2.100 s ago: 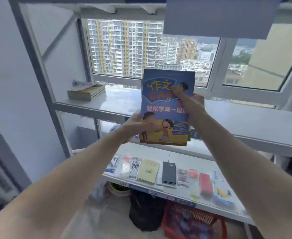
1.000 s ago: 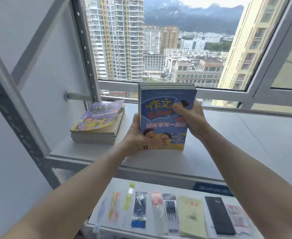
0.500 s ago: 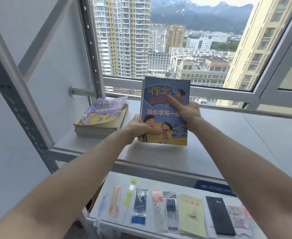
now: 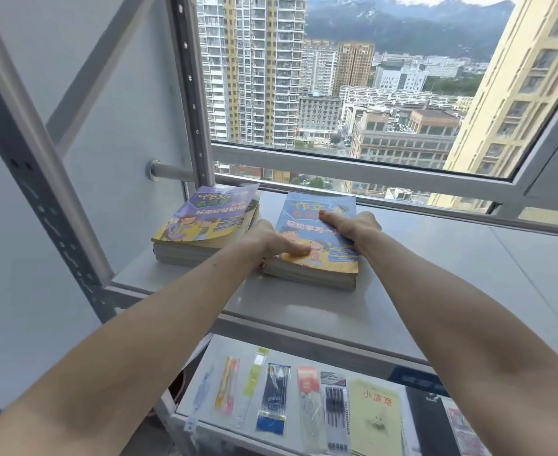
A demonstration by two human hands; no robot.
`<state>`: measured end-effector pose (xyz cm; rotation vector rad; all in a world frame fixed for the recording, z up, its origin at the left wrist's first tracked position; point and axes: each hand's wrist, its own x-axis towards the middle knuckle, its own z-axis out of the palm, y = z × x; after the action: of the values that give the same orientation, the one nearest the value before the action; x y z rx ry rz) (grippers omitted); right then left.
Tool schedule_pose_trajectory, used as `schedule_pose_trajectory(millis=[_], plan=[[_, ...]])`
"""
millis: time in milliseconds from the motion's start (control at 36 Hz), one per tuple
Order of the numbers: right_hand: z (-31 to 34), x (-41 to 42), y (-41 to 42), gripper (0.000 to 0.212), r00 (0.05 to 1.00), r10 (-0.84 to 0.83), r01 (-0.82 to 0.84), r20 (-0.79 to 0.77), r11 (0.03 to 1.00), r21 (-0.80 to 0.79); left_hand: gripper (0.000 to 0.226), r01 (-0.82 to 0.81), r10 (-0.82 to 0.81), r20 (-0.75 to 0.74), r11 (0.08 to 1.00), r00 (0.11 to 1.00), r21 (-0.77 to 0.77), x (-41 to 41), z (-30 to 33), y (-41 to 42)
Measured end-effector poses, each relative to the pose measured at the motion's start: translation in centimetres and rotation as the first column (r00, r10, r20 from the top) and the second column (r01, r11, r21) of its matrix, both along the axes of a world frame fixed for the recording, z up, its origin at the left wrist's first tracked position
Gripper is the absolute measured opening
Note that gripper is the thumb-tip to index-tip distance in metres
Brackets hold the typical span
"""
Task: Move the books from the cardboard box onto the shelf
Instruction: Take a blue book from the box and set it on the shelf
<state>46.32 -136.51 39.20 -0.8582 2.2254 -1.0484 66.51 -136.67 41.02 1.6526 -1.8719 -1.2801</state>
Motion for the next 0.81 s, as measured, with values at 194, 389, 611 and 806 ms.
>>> schedule_pose_trajectory(millis=[194, 389, 611, 806], plan=[[-0.5, -0.4, -1.2, 0.08, 0.99, 0.033, -0.022, -0.136, 0.996, 0.083, 0.093, -0.001, 0.002, 0.021, 1.0, 1.0, -0.013, -0.4, 0.2, -0.5], [0.1, -0.2, -0.6, 0.071, 0.965, 0.091, -0.059, -0.245, 0.989, 0.136, 0.071, 0.033, -0.015, 0.155, 0.993, 0.988, -0.116, -0.6, 0.4, 0.0], [0.6, 0.1, 1.0, 0.071, 0.951, 0.133, -0.081, -0.278, 0.978, 0.192, 0.062, 0.173, -0.115, 0.382, 0.977, 0.917, -0.121, -0.2, 1.8, 0.1], [0.6, 1.2, 1.6, 0.071, 0.951, 0.096, -0.051, -0.295, 0.986, 0.158, 0.064, 0.222, -0.153, 0.427, 0.968, 0.891, -0.118, -0.3, 2.4, 0.6]])
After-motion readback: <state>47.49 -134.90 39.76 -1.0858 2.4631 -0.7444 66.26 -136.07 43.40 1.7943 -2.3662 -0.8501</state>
